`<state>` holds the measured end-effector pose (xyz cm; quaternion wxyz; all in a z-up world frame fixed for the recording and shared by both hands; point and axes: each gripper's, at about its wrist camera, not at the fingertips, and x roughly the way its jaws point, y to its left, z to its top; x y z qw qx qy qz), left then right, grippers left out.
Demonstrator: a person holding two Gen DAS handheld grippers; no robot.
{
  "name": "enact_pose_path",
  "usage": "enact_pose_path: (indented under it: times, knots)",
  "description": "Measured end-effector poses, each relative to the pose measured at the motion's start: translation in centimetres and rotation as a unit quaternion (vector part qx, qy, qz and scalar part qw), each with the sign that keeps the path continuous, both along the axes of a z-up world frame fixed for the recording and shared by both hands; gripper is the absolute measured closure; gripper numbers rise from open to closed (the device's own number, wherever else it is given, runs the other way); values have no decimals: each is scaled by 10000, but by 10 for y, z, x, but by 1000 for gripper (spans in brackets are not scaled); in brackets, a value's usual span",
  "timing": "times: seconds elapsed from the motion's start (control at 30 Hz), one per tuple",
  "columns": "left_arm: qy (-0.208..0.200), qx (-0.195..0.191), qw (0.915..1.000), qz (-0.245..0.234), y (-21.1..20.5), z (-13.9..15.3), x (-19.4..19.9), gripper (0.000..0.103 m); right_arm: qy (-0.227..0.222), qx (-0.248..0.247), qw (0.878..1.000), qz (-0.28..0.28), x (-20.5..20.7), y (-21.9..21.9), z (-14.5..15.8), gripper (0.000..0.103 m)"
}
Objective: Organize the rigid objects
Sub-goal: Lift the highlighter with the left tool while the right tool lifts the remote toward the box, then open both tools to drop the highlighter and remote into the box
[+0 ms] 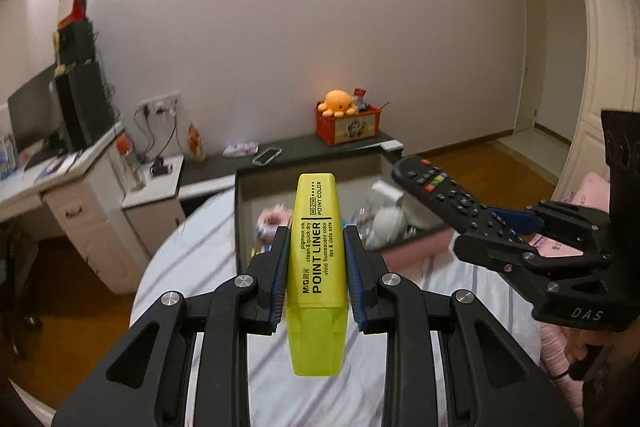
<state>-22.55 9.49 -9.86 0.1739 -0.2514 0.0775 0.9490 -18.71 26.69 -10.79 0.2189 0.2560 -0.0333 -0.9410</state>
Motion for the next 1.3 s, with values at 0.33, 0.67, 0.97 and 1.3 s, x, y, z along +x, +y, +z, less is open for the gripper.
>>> enact_pose_path:
  times: [0.33, 0.67, 0.97, 1.3]
  knots:
    - [-493, -167, 9984, -200, 31, -19, -97, 77, -203, 436, 9988, -126, -90, 1, 1, 58]
    - [-1194, -343, 9922, -40, 36, -75, -170, 77, -946, 1079, 9892, -317, -182, -5, -46, 58]
    - [-1363, -204, 9901, 257, 26, -97, -188, 76, -1019, 1154, 9873, -400, -206, -7, -58, 58]
    - [-974, -67, 9943, 434, 12, -72, -159, 17, -744, 472, 9948, -506, -182, 8, -39, 23]
